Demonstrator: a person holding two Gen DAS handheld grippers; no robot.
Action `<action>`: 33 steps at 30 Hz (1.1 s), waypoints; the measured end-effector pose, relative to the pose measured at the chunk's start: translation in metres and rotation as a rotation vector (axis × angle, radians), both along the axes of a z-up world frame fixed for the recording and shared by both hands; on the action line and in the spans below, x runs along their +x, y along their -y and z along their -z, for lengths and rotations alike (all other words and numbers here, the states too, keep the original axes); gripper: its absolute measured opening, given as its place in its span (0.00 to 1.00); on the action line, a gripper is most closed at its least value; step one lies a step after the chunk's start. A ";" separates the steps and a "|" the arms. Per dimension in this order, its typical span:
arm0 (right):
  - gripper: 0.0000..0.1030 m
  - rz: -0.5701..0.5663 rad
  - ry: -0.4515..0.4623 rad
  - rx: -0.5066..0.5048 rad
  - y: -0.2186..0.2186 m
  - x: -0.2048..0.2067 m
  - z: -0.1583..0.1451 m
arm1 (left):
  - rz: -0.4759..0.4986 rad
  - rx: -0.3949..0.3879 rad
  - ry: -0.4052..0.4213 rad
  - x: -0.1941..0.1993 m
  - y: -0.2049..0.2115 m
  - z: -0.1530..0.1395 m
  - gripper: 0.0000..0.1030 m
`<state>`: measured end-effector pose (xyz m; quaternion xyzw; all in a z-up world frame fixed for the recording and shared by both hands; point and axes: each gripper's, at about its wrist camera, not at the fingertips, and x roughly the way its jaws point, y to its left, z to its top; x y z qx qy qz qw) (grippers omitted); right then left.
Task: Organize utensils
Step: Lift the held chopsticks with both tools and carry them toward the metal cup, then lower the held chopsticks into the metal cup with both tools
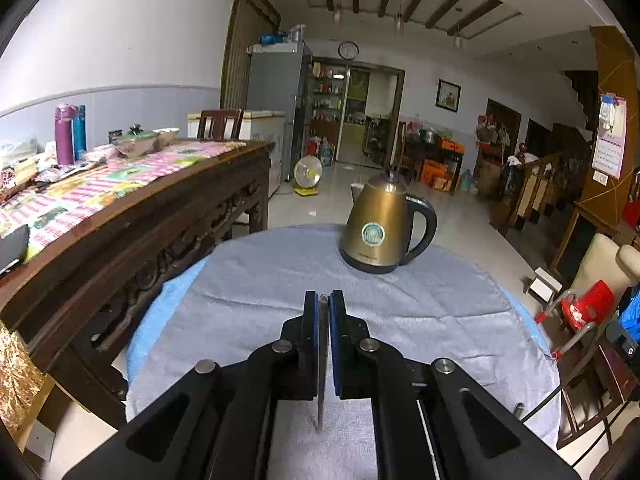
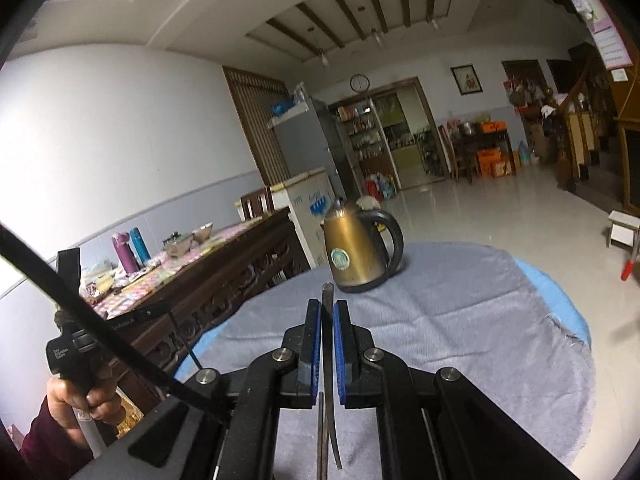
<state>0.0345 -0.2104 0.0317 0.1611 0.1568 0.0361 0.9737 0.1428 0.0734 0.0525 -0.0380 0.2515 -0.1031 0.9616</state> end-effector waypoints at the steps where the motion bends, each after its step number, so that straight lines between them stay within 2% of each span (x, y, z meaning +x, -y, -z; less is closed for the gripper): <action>1: 0.07 0.001 0.006 0.000 -0.001 -0.002 -0.003 | 0.002 -0.001 0.010 -0.005 -0.001 -0.004 0.05; 20: 0.07 -0.030 0.133 -0.023 -0.031 -0.053 -0.060 | 0.035 0.003 0.149 -0.067 -0.013 -0.073 0.05; 33: 0.07 -0.081 0.184 -0.048 -0.064 -0.068 -0.082 | 0.105 0.005 0.266 -0.123 -0.014 -0.120 0.05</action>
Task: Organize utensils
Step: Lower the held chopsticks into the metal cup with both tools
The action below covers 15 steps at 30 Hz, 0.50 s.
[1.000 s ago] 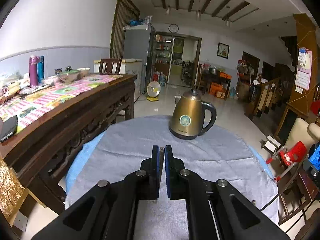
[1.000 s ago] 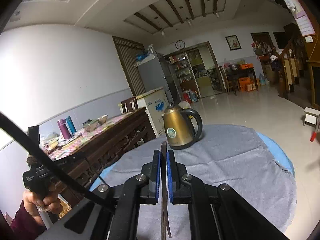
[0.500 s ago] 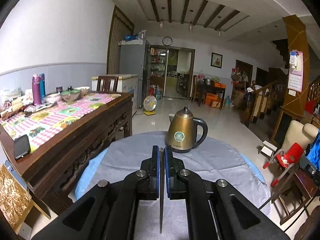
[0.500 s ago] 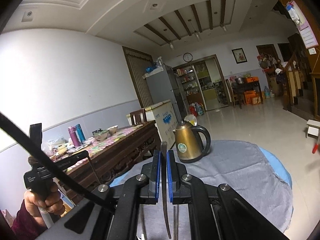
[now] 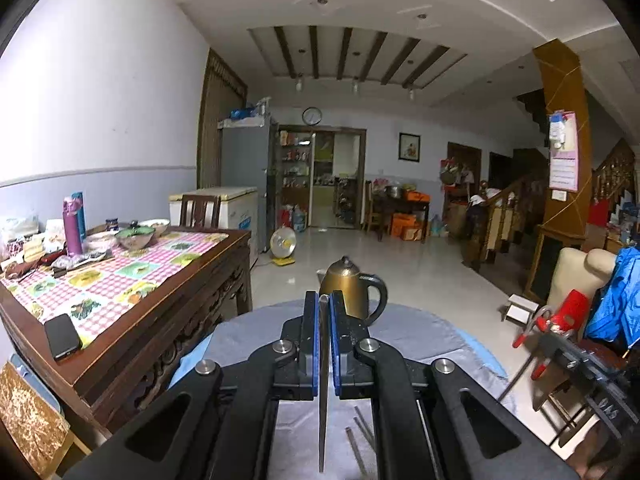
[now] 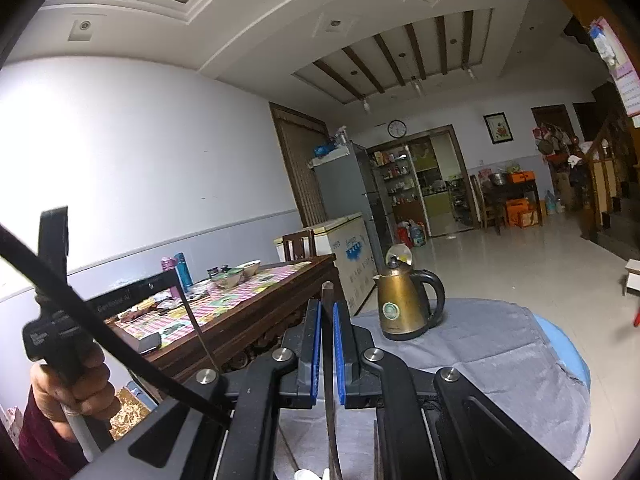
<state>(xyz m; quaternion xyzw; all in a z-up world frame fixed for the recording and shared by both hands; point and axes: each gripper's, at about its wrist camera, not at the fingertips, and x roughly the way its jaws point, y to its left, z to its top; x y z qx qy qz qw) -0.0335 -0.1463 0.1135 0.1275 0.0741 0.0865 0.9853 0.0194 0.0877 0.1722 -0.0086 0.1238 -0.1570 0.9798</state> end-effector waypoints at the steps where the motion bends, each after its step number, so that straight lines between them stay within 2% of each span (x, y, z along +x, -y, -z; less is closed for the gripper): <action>1: 0.07 -0.002 0.002 -0.001 -0.002 -0.001 -0.001 | 0.011 -0.002 0.006 -0.004 0.001 -0.003 0.05; 7: 0.07 -0.023 0.011 -0.005 -0.015 -0.005 -0.003 | 0.059 0.003 0.024 -0.021 0.011 -0.007 0.05; 15: 0.07 -0.039 0.011 -0.010 -0.022 -0.013 0.002 | 0.117 0.003 0.006 -0.031 0.024 0.002 0.05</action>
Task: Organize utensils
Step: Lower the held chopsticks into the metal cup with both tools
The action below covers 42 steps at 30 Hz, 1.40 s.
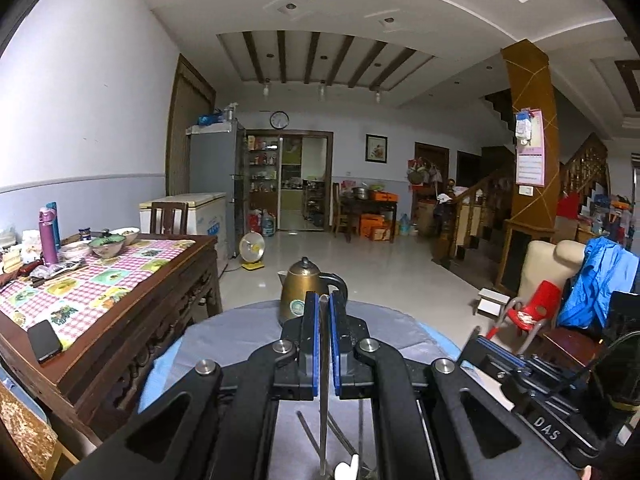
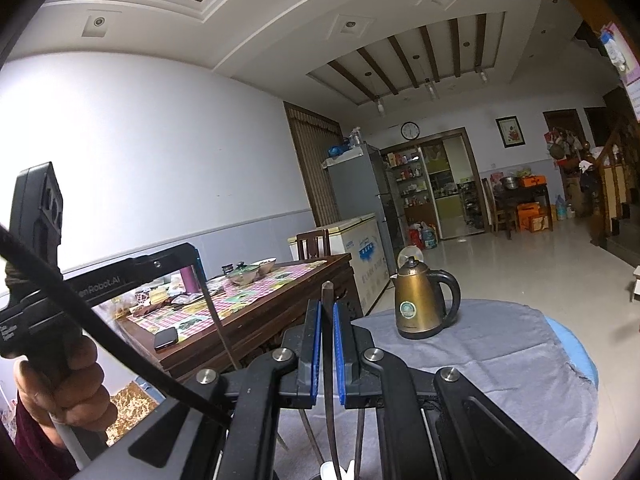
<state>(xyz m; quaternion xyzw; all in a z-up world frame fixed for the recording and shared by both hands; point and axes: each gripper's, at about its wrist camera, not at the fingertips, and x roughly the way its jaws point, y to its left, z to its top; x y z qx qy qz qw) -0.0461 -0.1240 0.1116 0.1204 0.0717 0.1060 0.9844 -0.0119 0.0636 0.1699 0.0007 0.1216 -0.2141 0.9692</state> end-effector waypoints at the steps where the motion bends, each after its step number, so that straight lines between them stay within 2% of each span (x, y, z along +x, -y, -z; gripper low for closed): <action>1: 0.07 -0.002 -0.003 0.002 0.001 0.000 0.001 | 0.003 0.000 -0.005 0.000 0.001 0.002 0.05; 14: 0.07 -0.009 -0.073 0.030 0.004 0.010 0.027 | 0.025 -0.004 -0.092 0.003 0.011 0.028 0.05; 26: 0.07 -0.004 -0.100 0.030 0.001 0.013 0.041 | 0.024 -0.017 -0.158 0.008 0.008 0.048 0.05; 42: 0.07 -0.003 -0.147 0.026 -0.002 0.015 0.057 | 0.015 -0.009 -0.208 0.006 0.002 0.066 0.05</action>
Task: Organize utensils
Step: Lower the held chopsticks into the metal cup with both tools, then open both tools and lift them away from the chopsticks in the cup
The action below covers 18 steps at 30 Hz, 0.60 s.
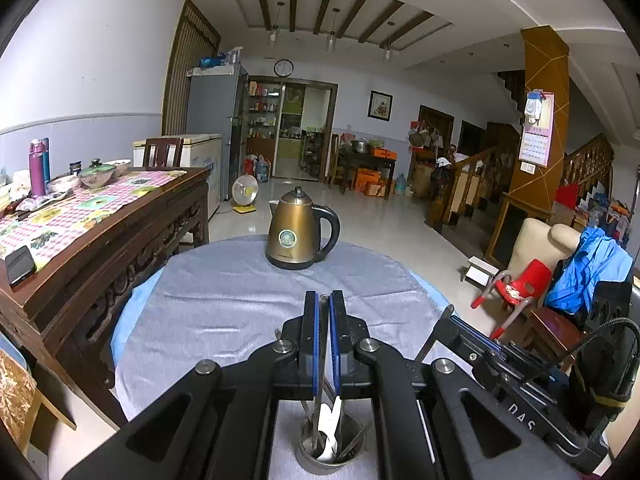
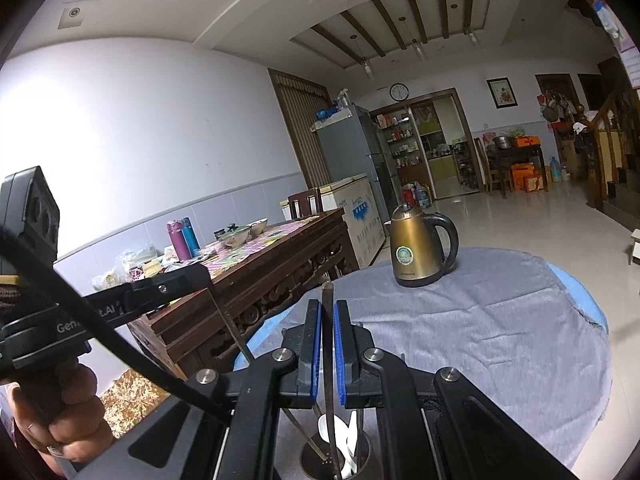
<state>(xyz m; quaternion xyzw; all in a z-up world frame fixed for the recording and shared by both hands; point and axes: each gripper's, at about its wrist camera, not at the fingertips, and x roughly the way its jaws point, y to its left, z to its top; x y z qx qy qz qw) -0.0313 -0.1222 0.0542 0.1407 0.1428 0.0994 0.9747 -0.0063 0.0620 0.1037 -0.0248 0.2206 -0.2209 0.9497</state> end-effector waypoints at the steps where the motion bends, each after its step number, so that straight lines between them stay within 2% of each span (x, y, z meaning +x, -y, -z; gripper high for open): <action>1: 0.07 0.001 -0.003 0.001 0.001 0.000 0.001 | -0.001 0.003 0.001 0.000 0.001 0.000 0.05; 18: 0.07 -0.006 -0.034 0.006 -0.005 -0.004 0.012 | -0.003 0.021 -0.028 0.000 0.000 0.015 0.05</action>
